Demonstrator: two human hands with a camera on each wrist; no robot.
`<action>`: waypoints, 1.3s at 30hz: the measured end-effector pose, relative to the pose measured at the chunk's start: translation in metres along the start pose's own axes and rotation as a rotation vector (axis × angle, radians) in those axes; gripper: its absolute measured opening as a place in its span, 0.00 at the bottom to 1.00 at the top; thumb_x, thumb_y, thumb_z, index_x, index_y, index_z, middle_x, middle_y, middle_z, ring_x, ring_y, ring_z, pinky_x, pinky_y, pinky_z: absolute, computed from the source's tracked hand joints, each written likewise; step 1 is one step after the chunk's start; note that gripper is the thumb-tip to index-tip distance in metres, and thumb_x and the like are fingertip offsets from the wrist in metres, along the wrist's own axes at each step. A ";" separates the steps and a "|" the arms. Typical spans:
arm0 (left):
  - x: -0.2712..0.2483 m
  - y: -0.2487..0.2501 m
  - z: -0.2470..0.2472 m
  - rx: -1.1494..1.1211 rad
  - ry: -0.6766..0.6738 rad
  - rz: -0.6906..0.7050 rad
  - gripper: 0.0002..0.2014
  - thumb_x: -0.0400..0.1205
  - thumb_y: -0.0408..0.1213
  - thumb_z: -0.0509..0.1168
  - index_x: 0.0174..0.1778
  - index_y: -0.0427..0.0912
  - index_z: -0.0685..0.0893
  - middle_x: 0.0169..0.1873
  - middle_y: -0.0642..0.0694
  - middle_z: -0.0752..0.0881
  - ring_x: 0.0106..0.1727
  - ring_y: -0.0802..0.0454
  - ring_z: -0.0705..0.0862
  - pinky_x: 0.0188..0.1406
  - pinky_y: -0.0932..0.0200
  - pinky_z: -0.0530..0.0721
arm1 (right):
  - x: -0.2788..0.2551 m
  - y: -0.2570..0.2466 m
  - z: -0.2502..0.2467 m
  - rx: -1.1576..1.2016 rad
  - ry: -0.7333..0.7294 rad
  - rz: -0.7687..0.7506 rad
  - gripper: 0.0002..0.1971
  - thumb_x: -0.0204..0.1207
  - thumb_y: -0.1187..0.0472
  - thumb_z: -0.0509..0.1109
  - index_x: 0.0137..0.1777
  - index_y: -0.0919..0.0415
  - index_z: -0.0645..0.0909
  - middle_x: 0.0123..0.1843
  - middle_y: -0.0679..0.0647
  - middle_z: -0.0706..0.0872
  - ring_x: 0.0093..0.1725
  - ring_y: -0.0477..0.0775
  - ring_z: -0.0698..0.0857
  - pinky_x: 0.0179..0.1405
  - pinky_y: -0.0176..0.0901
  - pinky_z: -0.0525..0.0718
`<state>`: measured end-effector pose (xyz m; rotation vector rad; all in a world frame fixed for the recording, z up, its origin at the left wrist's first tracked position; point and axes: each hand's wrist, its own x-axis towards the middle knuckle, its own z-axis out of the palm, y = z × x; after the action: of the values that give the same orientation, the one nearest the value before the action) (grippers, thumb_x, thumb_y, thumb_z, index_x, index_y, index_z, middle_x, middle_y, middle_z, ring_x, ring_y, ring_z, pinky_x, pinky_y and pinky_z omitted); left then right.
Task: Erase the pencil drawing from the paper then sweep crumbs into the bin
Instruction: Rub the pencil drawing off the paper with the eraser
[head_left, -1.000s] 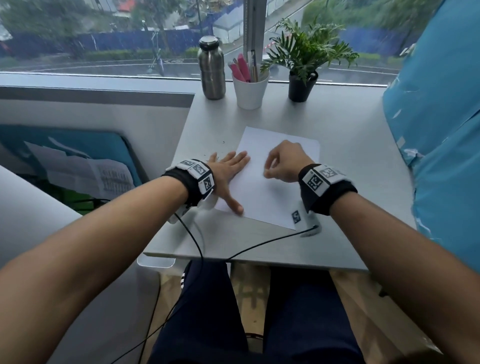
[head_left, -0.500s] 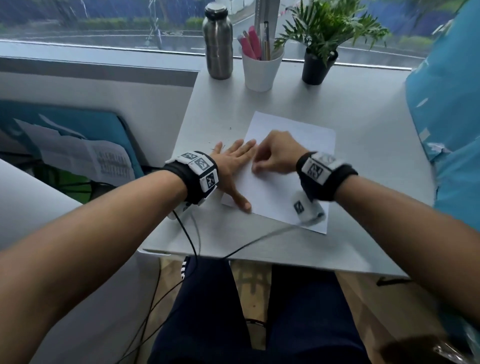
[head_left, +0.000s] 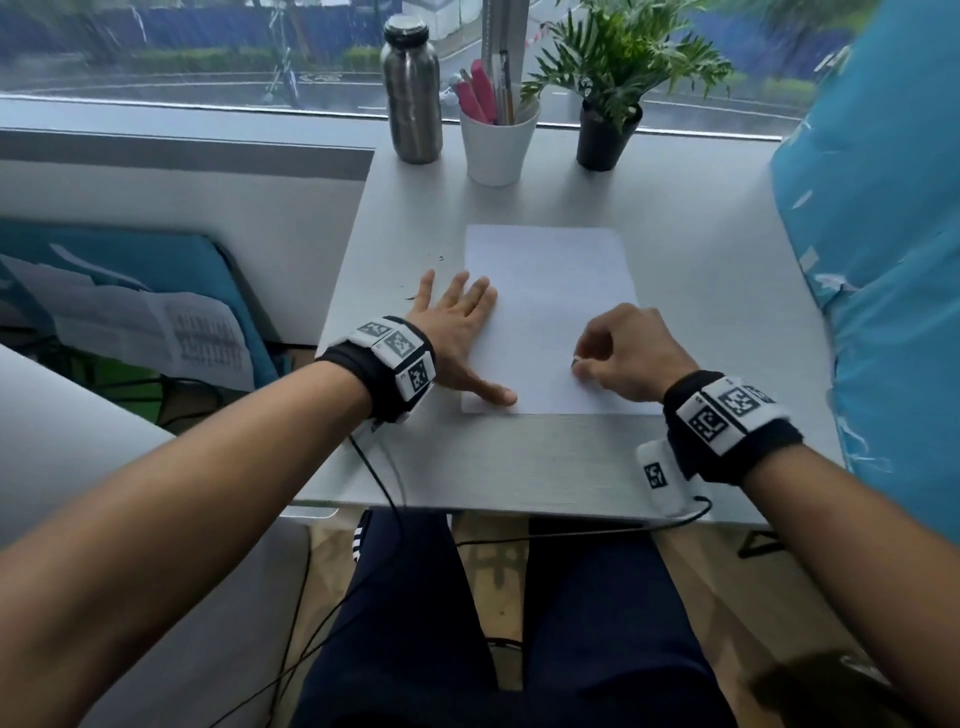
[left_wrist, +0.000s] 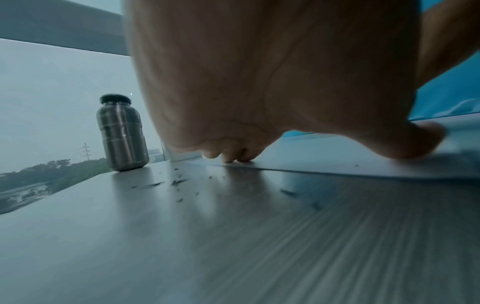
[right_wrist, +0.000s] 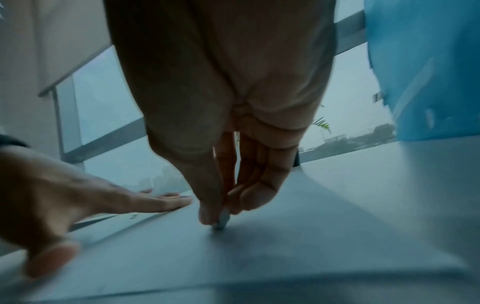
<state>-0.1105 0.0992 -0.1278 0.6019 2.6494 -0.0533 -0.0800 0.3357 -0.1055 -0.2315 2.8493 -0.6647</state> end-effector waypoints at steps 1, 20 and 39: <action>0.000 0.004 0.002 0.026 0.025 -0.009 0.70 0.59 0.87 0.52 0.86 0.42 0.36 0.85 0.45 0.36 0.83 0.47 0.28 0.77 0.34 0.23 | 0.002 0.007 -0.003 -0.004 0.034 0.022 0.03 0.68 0.62 0.80 0.41 0.59 0.90 0.38 0.51 0.90 0.39 0.48 0.87 0.41 0.35 0.82; 0.040 0.037 -0.017 -0.109 -0.101 0.233 0.67 0.59 0.66 0.80 0.86 0.59 0.42 0.85 0.50 0.35 0.85 0.49 0.35 0.83 0.36 0.39 | -0.001 -0.024 0.026 -0.043 0.047 -0.068 0.08 0.69 0.58 0.75 0.45 0.61 0.89 0.49 0.61 0.88 0.50 0.61 0.86 0.50 0.44 0.84; 0.040 0.028 -0.013 -0.074 -0.104 0.298 0.64 0.63 0.69 0.75 0.86 0.60 0.39 0.85 0.51 0.34 0.85 0.50 0.32 0.81 0.38 0.35 | 0.036 0.047 -0.042 0.010 0.021 0.135 0.07 0.68 0.56 0.80 0.43 0.59 0.89 0.40 0.53 0.89 0.38 0.48 0.86 0.38 0.33 0.79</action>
<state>-0.1369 0.1425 -0.1305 0.9348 2.4232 0.0970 -0.1295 0.3879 -0.0961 -0.0304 2.8492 -0.6578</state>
